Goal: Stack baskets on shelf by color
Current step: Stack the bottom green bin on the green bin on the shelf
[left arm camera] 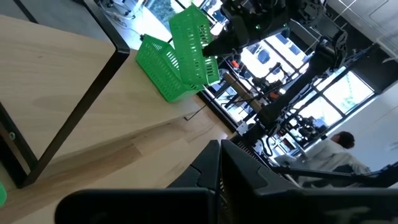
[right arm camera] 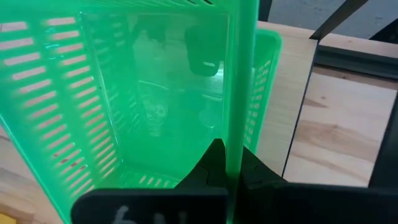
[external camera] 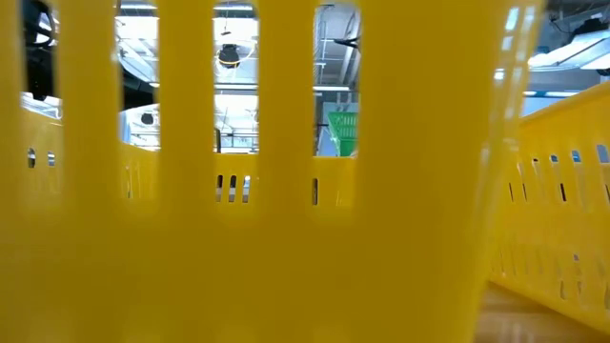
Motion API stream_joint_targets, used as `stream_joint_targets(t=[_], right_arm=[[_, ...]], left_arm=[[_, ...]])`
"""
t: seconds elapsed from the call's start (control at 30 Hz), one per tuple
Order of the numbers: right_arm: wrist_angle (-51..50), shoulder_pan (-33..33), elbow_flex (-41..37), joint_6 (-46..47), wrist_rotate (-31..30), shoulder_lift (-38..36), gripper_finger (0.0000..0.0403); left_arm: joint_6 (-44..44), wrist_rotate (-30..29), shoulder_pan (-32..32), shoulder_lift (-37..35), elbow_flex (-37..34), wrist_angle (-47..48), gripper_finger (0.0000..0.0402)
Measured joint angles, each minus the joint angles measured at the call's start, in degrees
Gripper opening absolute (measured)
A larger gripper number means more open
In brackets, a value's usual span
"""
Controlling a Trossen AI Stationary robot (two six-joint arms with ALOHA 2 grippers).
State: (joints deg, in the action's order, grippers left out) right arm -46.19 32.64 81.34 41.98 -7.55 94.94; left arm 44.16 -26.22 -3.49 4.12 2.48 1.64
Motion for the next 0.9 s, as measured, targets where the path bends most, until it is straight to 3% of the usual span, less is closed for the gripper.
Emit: stream_joint_targets(t=[0.9], right_arm=[[-1.5,-2.7,0.0,1.2,-3.2,0.0,0.0003]], left_arm=[[0.0,-0.1,0.0,0.0,0.0,0.0,0.0]])
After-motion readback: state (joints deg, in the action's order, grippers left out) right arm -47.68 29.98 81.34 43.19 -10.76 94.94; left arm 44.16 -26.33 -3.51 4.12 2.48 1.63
